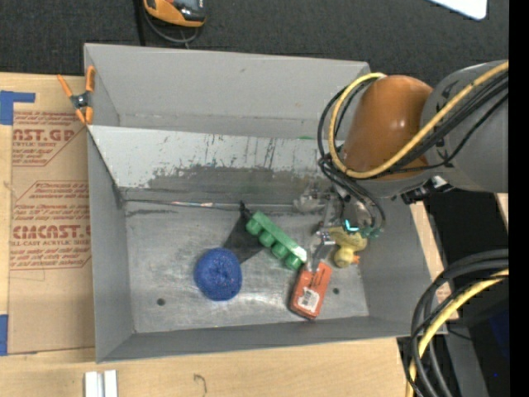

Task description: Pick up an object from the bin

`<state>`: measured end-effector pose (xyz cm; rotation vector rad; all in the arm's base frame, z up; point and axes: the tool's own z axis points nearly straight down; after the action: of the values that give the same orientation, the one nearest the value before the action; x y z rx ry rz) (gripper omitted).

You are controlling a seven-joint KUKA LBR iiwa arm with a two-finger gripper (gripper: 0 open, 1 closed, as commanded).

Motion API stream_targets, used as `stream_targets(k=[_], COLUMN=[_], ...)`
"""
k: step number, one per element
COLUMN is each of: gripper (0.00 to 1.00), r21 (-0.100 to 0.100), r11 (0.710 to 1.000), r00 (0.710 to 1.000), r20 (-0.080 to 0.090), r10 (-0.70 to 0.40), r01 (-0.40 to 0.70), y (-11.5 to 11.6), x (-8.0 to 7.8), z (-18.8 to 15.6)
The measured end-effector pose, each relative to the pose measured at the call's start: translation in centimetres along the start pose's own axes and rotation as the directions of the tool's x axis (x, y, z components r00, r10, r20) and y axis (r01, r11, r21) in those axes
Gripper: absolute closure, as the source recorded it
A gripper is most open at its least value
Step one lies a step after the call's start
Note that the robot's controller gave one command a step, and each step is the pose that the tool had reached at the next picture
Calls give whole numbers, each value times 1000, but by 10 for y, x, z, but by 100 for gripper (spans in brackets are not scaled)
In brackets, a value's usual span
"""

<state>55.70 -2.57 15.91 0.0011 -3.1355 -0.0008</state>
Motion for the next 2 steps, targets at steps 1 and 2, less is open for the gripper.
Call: stream_targets(k=[1, 2], gripper=[0, 0], r21=[1, 0], r11=[1000, 1000], r00=[1000, 1000], r20=[7, 15], r10=[0, 5], r01=[0, -5], y=[0, 28], x=[-2, -7], z=[-4, 43])
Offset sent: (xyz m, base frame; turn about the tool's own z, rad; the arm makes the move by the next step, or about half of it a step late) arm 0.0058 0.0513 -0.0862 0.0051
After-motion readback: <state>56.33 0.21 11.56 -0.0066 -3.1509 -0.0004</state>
